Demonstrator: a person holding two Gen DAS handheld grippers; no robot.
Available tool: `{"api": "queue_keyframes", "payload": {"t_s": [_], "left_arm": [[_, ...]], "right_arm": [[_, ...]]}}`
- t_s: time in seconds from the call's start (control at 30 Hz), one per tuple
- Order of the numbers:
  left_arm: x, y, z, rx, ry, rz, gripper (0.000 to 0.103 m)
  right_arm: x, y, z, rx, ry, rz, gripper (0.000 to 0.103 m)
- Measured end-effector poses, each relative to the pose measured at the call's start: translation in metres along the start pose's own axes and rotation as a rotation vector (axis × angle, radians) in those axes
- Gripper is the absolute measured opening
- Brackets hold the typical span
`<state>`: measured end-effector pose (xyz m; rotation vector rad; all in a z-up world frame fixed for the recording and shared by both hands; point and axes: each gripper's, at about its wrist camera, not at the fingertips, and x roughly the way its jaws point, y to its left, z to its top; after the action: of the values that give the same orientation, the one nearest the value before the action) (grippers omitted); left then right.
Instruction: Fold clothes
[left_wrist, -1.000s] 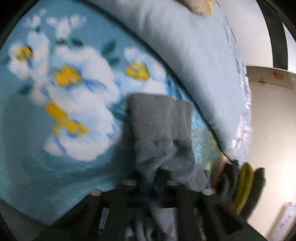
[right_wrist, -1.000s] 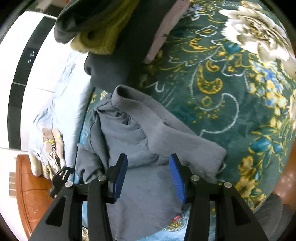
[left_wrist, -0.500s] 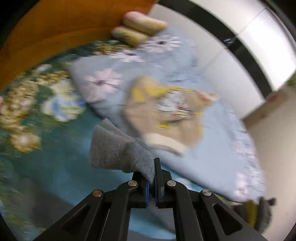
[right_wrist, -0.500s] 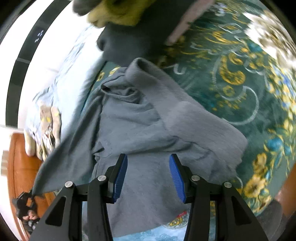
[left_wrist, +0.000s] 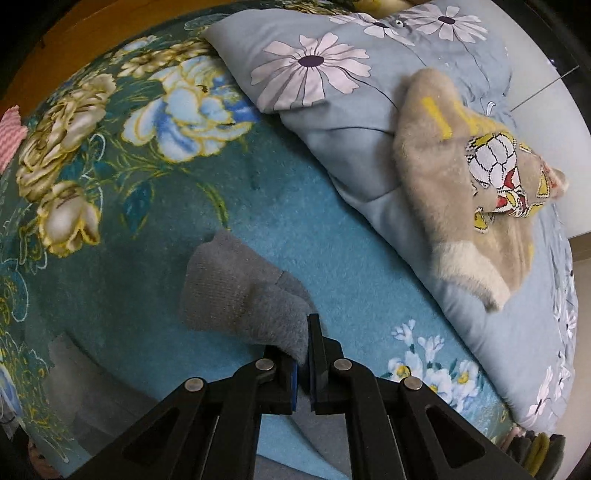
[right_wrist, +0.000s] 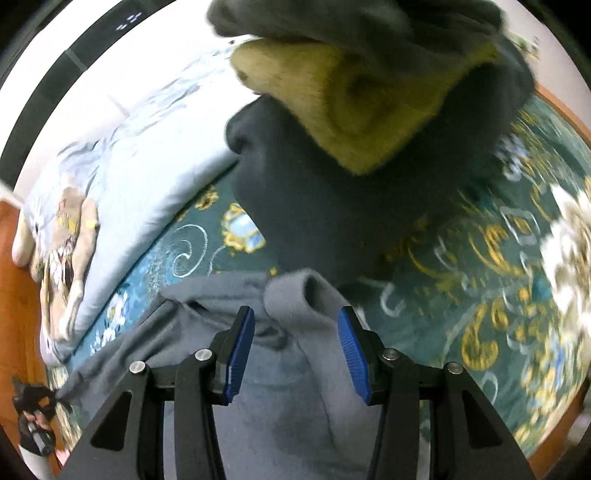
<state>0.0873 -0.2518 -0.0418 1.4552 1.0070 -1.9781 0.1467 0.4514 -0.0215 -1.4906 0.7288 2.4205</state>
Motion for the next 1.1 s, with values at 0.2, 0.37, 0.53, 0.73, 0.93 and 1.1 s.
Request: {"api": "queue_keyframes", "payload": {"t_s": [0.2,0.37,0.53,0.73,0.93,1.1], "left_arm": [[-0.011,-0.001,0.001,0.009,-0.01,-0.022,0.004],[-0.011,0.001,0.003,-0.007,-0.006,-0.032,0.004],[-0.022,0.013,0.003,-0.053,-0.026,-0.047,0.004],[-0.069,0.033,0.015,-0.143,-0.083,-0.088,0.004],[-0.048,0.016,0.05,-0.11,-0.072,-0.013,0.005],[0.009,-0.01,0.072,-0.095,-0.034,-0.023,0.006]], "right_arm": [[0.028,-0.002,0.01,-0.015,0.062,0.0,0.048],[0.037,0.009,0.001,-0.05,0.09,0.064,0.044],[0.034,0.022,-0.004,-0.125,0.079,0.025,0.005],[-0.02,0.042,-0.002,-0.162,-0.087,0.119,0.004],[-0.018,0.068,0.04,-0.184,-0.123,0.11,0.004],[0.012,0.064,0.054,-0.098,-0.098,0.023,0.004]]}}
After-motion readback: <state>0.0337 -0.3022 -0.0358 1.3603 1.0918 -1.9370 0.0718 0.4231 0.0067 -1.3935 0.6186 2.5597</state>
